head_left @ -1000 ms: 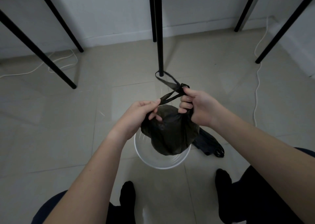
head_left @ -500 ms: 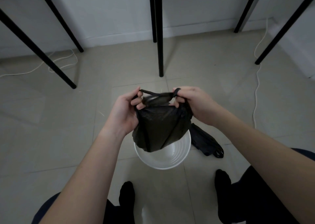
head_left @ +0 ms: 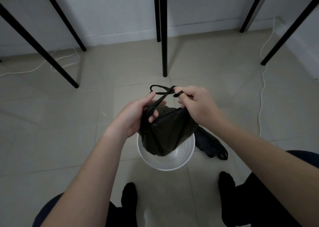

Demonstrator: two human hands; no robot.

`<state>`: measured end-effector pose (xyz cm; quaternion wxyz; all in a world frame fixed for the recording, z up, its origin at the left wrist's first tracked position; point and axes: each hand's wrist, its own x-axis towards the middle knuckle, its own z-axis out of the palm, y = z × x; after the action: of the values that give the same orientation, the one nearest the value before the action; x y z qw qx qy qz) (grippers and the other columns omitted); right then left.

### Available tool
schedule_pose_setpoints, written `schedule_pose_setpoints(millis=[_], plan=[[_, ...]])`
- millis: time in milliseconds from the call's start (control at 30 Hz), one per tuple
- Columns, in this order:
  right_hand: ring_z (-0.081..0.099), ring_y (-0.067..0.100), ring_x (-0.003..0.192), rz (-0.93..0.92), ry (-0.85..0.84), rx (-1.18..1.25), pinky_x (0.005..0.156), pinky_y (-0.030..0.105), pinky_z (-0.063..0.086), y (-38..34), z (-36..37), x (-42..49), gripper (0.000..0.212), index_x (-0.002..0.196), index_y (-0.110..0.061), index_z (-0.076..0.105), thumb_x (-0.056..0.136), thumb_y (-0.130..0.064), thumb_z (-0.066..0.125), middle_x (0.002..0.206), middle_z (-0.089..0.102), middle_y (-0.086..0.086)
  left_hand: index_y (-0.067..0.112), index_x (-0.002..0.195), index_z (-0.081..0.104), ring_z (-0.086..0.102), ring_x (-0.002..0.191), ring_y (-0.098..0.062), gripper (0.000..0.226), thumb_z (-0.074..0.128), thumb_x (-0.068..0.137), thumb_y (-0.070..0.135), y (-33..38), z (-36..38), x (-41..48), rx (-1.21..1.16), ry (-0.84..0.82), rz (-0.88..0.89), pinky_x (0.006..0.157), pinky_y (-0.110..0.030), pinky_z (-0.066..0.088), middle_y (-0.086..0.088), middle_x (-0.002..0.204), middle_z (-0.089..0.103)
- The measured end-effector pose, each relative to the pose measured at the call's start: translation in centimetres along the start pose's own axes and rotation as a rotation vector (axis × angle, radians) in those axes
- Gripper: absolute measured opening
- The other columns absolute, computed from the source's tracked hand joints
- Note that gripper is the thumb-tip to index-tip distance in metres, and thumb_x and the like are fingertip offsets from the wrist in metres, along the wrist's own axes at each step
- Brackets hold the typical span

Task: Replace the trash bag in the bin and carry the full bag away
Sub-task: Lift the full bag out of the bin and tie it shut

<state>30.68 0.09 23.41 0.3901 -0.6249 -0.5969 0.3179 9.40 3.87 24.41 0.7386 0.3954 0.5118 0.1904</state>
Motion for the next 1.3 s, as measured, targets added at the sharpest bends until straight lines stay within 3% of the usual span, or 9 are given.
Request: schedule_pose_setpoints(millis=[267, 400, 500, 633, 767, 867, 1000, 1133, 1300], plan=[[0.066, 0.034, 0.077, -0.047, -0.102, 0.135, 0.085, 0.06, 0.057, -0.3, -0.2, -0.3, 0.025, 0.121, -0.05, 0.067, 0.103, -0.036, 0.058, 0.067, 0.059, -0.004, 0.027, 0.119, 0.077, 0.033, 0.047, -0.012, 0.032, 0.064, 0.099, 0.048, -0.3, 0.2, 0.4, -0.145, 0.148, 0.249, 0.061, -0.024, 0.04, 0.003, 0.074, 0.055], [0.069, 0.038, 0.106, 0.009, -0.133, 0.274, 0.093, 0.056, 0.057, -1.2, -0.1, -0.5, 0.036, 0.084, -0.054, 0.075, 0.105, -0.029, 0.058, 0.083, 0.072, 0.017, 0.017, 0.106, 0.075, 0.039, 0.046, -0.013, 0.02, 0.069, 0.099, 0.035, -0.4, 0.0, 0.8, -0.252, 0.196, 0.255, 0.068, -0.032, 0.048, 0.003, 0.075, 0.06], [0.07, 0.032, 0.104, 0.069, -0.168, 0.413, 0.098, 0.055, 0.056, -1.2, -0.3, -0.4, 0.035, 0.085, -0.019, 0.081, 0.107, -0.019, 0.054, 0.086, 0.075, 0.009, 0.014, 0.098, 0.071, 0.048, 0.049, -0.015, 0.013, 0.068, 0.099, 0.026, -0.2, -0.2, 0.9, -0.345, 0.208, 0.26, 0.071, -0.034, 0.046, 0.002, 0.085, 0.068], [0.061, 0.028, 0.09, 0.225, -0.198, 0.691, 0.093, 0.045, 0.049, -1.2, -0.8, 0.0, 0.034, 0.126, -0.005, 0.071, 0.108, -0.014, 0.043, 0.091, 0.067, 0.012, 0.016, 0.104, 0.069, 0.07, 0.08, -0.021, 0.016, 0.058, 0.104, 0.028, -0.2, -0.8, 1.2, -0.32, 0.229, 0.259, 0.072, -0.033, 0.051, -0.005, 0.112, 0.074], [0.064, 0.024, 0.12, 0.351, -0.217, 0.89, 0.11, 0.049, 0.043, -1.7, -1.6, 0.3, 0.029, 0.112, -0.004, 0.069, 0.103, -0.021, 0.047, 0.128, 0.07, 0.013, 0.004, 0.131, 0.062, 0.074, 0.11, -0.024, 0.034, 0.047, 0.108, 0.024, -0.3, -0.9, 1.3, -0.51, 0.175, 0.267, 0.095, -0.036, 0.055, -0.011, 0.127, 0.073], [0.061, 0.033, 0.13, 0.419, -0.171, 1.177, 0.116, 0.046, 0.041, -1.7, -1.7, 0.5, 0.021, 0.087, -0.009, 0.06, 0.1, -0.016, 0.046, 0.122, 0.07, 0.02, 0.0, 0.121, 0.066, 0.074, 0.111, -0.025, 0.034, 0.041, 0.111, 0.021, 0.3, -0.5, 0.9, -0.67, 0.141, 0.267, 0.099, -0.035, 0.057, -0.012, 0.122, 0.076], [0.071, 0.034, 0.099, 0.484, -0.068, 1.365, 0.113, 0.05, 0.045, -1.7, -1.8, 0.7, 0.027, 0.076, -0.01, 0.05, 0.101, -0.016, 0.041, 0.075, 0.057, 0.014, 0.0, 0.101, 0.066, 0.076, 0.105, -0.027, 0.034, 0.04, 0.111, 0.02, 0.4, -0.1, 0.8, -0.762, 0.147, 0.262, 0.098, -0.036, 0.059, -0.017, 0.106, 0.077], [0.036, 0.02, 0.058, 0.485, -0.014, 1.421, 0.093, 0.043, 0.055, -1.5, -1.7, 1.0, 0.028, 0.068, -0.012, 0.045, 0.096, -0.015, 0.043, 0.06, 0.029, 0.003, 0.008, 0.092, 0.053, 0.073, 0.084, -0.026, 0.026, 0.043, 0.111, 0.022, 0.2, -0.5, 1.3, -0.864, 0.138, 0.288, 0.089, -0.037, 0.061, -0.006, 0.081, 0.061], [0.012, 0.024, 0.059, 0.278, -0.08, 0.835, 0.059, 0.033, 0.045, -1.2, -1.5, 1.5, 0.023, 0.066, -0.012, 0.043, 0.088, -0.007, 0.046, 0.058, 0.026, 0.001, 0.019, 0.089, 0.038, 0.032, 0.054, -0.014, 0.023, 0.042, 0.111, 0.022, 0.1, -0.7, 1.7, -0.935, 0.17, 0.272, 0.058, -0.026, 0.045, 0.003, 0.067, 0.033]])
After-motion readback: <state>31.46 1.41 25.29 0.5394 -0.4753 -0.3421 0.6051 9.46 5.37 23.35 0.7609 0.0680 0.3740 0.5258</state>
